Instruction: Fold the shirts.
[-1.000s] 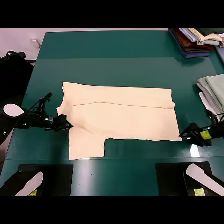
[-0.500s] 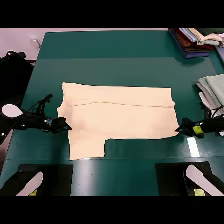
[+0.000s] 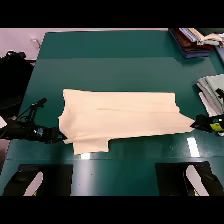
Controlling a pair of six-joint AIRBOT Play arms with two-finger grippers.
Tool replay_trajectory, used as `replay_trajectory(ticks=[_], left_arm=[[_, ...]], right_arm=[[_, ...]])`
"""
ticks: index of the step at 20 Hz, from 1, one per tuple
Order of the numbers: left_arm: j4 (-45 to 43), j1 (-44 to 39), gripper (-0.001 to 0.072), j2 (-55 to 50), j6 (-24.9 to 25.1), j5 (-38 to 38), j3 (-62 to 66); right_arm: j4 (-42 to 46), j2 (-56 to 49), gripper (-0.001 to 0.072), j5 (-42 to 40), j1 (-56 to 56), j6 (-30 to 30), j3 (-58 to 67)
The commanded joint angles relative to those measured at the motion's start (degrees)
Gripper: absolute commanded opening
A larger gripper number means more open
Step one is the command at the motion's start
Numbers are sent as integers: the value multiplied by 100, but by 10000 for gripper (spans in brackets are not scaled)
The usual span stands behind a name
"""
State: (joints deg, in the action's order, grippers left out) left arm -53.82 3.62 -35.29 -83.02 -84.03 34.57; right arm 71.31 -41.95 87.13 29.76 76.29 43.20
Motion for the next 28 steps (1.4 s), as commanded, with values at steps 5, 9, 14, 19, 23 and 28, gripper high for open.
replay_trajectory(ticks=[5,9,14,19,23,28], left_arm=[[-138,7,22,-1132,262,1189,999],[-142,7,23,-2879,420,1556,2376],[-42,7,25,-4489,474,1794,3585],[94,7,578,-4712,354,2140,3840],[199,-37,45,-4708,367,1897,3838],[184,-752,25,-4750,393,2057,3829]], right_arm=[[140,-787,16,-354,-551,219,769],[129,-2105,17,-505,-1167,428,1648],[-175,-3289,18,-592,-1563,470,2428],[-741,-3663,367,-758,-1143,210,2621],[-754,-3657,490,-568,-356,-153,2227],[-1906,-3692,530,-1421,549,-1049,852]])
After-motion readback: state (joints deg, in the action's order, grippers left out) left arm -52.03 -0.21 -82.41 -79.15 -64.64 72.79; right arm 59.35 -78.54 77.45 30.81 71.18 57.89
